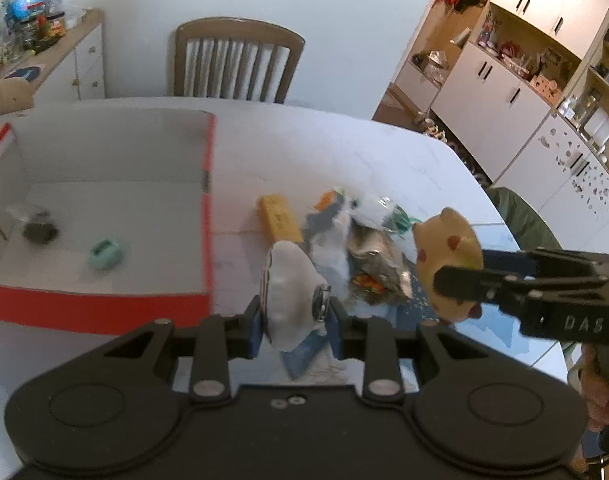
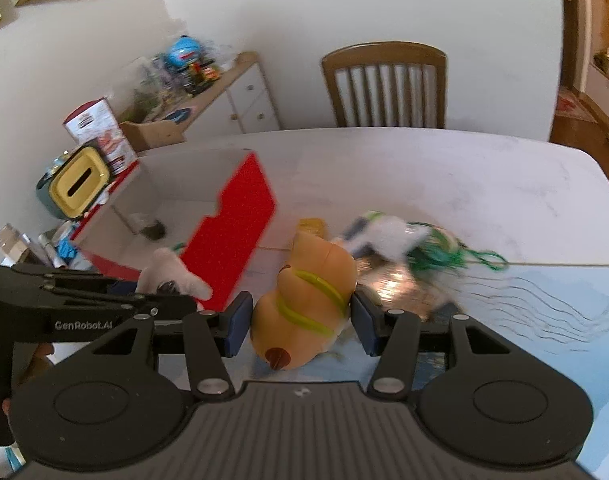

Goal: Organize objects
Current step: 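Carry the mask and chick into the box and open both grippers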

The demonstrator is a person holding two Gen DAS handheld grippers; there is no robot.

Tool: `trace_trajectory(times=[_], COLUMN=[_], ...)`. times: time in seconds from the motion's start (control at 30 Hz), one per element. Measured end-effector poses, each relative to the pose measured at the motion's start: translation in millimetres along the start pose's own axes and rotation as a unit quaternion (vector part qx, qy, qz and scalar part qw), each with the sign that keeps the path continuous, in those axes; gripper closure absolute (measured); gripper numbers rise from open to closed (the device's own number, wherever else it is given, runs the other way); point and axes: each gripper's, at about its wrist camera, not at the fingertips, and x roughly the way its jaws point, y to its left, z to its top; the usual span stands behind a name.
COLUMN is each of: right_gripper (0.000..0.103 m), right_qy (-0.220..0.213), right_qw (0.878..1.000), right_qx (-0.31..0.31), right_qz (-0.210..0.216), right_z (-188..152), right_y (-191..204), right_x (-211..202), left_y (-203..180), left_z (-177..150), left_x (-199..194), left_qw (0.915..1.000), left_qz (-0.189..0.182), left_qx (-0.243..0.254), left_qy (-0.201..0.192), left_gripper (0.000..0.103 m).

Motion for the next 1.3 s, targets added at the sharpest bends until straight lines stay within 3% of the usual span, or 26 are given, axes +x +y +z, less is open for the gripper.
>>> trace_trajectory(times=[0.4, 0.67, 0.97, 1.3], right_gripper=[0.05, 0.05, 0.05, 0.05], right_qy=[0.001, 0.001, 0.015, 0.043], right_qw=[1.0, 0.999, 0.997, 0.994], right_qx=[-0.026, -0.05, -0.072, -0.076], right_qz=[0.015, 0.014, -0.02, -0.061], right_z=[19, 42, 63, 79], right_y=[91, 142, 170, 178], right_x=[40, 77, 136, 210], left_y=[85, 146, 186, 205], left_z=[17, 49, 83, 103], left_x=[-33, -35, -5, 48], left_qw=[0.9994, 0.9973, 0.9954, 0.9958], left_qz=[0.025, 0.037, 0.043, 0.069], left_qx=[-0.016, -0.059, -0.084, -0.06], left_qy=[-0.018, -0.023, -0.017, 0.007], left_gripper=[0.073, 0.073, 0.073, 0.073])
